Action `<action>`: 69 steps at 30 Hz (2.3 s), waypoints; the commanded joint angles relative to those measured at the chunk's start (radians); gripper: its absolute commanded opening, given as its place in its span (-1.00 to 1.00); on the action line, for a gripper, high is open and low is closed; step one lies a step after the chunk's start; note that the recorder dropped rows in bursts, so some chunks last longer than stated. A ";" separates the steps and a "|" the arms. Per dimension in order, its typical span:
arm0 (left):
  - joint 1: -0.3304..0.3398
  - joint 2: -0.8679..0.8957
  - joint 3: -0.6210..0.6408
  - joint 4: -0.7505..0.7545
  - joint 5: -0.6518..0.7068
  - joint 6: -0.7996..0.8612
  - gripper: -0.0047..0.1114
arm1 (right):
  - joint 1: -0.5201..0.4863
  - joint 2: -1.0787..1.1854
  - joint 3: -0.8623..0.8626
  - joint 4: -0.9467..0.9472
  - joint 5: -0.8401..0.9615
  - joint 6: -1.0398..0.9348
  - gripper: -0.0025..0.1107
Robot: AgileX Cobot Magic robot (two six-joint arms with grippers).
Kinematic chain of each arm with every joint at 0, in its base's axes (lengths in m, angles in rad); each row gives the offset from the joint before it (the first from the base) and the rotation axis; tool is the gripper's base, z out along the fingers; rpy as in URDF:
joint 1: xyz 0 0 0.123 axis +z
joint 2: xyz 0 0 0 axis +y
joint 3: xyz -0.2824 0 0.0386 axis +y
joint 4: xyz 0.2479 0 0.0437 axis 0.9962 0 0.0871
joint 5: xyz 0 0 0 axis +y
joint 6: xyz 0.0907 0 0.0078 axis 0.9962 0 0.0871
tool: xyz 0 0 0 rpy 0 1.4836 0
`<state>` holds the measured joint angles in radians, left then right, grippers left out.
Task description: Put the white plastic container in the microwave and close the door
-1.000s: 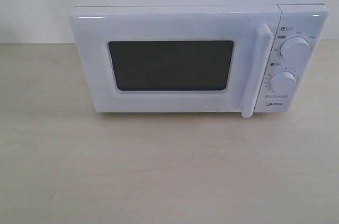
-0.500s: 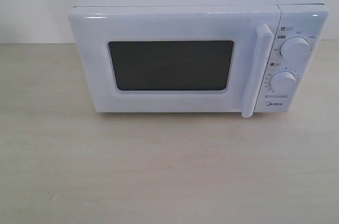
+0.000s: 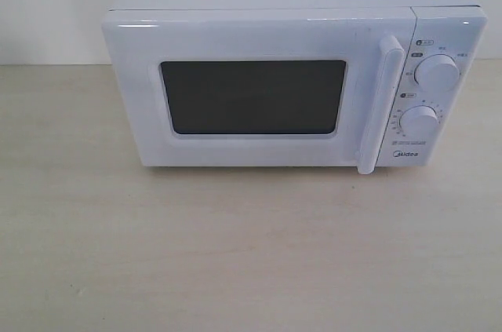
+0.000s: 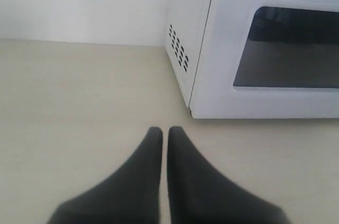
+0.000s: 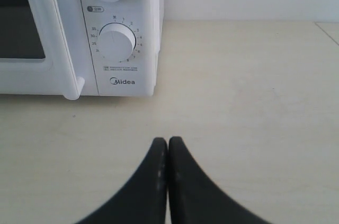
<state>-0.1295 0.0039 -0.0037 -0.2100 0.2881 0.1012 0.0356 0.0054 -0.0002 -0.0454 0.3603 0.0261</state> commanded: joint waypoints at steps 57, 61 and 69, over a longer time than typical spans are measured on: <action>0.085 -0.004 0.004 -0.010 0.016 -0.051 -0.84 | -0.006 -0.005 0.000 -0.011 -0.002 -0.003 -0.96; 0.085 -0.004 0.004 -0.010 0.016 -0.051 -0.84 | -0.006 -0.005 0.000 -0.011 -0.002 -0.003 -0.96; 0.085 -0.004 0.004 -0.010 0.016 -0.051 -0.84 | -0.006 -0.005 0.000 -0.011 -0.002 -0.003 -0.96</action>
<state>-0.0466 0.0039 -0.0037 -0.2100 0.2994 0.0536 0.0356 0.0054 -0.0002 -0.0454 0.3603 0.0261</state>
